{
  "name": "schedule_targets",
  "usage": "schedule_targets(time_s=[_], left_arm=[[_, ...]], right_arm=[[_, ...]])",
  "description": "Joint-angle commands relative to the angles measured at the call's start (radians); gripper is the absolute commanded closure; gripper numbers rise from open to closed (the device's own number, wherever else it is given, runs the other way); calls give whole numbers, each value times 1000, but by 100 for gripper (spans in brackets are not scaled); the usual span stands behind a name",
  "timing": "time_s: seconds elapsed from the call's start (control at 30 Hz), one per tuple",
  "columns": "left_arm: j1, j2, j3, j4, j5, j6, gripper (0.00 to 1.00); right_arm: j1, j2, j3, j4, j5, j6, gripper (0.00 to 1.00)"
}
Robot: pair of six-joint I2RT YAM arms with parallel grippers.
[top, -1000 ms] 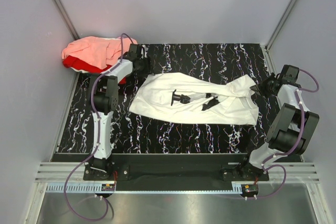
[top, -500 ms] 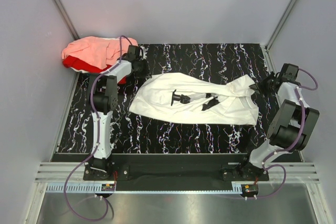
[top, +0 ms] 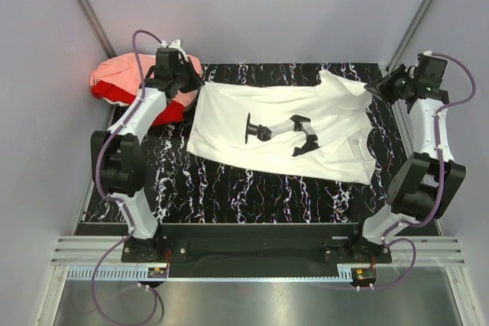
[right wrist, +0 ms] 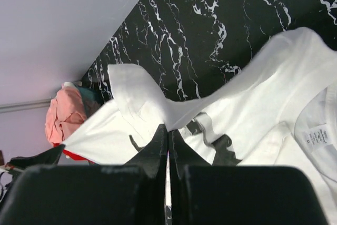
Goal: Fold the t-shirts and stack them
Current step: Fold the tshirt
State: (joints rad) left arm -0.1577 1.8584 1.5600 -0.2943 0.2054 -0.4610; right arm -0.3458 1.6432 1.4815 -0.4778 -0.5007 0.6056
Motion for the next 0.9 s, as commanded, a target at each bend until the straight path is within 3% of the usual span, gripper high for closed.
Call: schedule_targets(time_s=[0.0,0.1,0.17,0.2,0.23,0.33,0.43,0.57,0.87], left_arm=[[-2,-86,-101,76,-17,-5,100],[-8,-183,-295,118,-35,-2,92],[-9,-255,-398,123,-121,-11,88],[-8,-274,-484,113,-154,-22,81],[-8,-304,-520,86,-222,-40,59],[-8,-346,-610,37,-343,-87,32],[-9,-363,-620,20,-382,-100,30],[-35,-294,-488,-3,-365,-74,30],[-97,186,208,-218,-313,-5,36]], right_arm=[[-1,-104,-58,-50,-27,-20,100],[-1,-203,-215,-28,28,-21,100],[-2,-312,-373,-3,157,-4,100],[-2,-351,-427,17,201,9,100],[-4,-382,-513,34,279,26,100],[-28,-425,-543,16,368,46,100],[-33,-382,-497,-15,354,31,100],[-33,-361,-510,-1,312,29,100],[-33,-316,-541,61,225,5,100]])
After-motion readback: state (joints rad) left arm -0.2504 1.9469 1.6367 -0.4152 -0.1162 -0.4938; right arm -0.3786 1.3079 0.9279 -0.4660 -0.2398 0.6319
